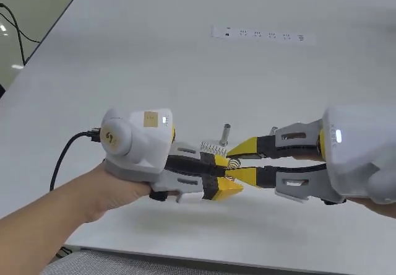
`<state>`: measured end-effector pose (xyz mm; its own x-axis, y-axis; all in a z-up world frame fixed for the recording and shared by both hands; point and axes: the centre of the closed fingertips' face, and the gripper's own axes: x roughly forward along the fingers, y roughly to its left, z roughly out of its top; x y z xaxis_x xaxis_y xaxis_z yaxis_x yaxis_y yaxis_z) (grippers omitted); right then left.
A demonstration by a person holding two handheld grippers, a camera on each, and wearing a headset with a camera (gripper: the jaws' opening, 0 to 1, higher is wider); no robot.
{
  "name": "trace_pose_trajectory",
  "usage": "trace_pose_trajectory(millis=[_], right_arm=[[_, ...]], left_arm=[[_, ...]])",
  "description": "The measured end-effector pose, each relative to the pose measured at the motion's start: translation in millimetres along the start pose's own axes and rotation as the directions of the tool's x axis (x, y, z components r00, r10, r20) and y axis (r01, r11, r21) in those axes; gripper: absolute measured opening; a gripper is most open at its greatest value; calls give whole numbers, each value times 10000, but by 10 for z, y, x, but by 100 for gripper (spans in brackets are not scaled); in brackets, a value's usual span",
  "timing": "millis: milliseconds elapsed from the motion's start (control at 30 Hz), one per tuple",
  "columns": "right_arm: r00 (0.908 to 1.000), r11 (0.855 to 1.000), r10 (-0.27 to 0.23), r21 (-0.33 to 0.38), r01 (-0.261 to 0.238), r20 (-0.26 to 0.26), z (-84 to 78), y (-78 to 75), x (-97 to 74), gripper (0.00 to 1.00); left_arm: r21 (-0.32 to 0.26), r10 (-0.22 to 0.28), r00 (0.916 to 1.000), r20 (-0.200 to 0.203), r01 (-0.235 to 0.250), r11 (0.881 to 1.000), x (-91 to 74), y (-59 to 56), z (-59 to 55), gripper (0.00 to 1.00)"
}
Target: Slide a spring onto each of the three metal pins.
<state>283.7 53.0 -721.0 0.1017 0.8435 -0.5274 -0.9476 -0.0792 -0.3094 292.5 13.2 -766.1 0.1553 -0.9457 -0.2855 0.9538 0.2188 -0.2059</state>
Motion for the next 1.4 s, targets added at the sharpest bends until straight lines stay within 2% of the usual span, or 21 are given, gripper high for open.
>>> trace_pose_trajectory(millis=[267, 667, 900, 1133, 1400], right_arm=[[9999, 9998, -141, -154, 142, 43, 5, -83, -28, 12], [9999, 9998, -137, -133, 137, 54, -20, -95, -20, 12], [9996, 9991, -160, 395, 150, 250, -19, -99, -18, 12], [9997, 9996, -165, 220, 161, 169, -14, -102, -31, 12], [9999, 9999, -146, -41, 146, 25, -7, -103, -38, 12]], left_arm=[[22, 125, 9997, 211, -126, 9999, 14, 65, 68, 9], [21, 205, 9997, 143, -205, 9998, 21, 83, 49, 9], [-19, 197, 9997, 149, -196, 9998, 18, 66, 40, 9], [-132, 277, 9995, 145, -276, 9995, 6, 80, 42, 9], [-144, 407, 9991, 85, -406, 9991, 2, 88, 30, 14]])
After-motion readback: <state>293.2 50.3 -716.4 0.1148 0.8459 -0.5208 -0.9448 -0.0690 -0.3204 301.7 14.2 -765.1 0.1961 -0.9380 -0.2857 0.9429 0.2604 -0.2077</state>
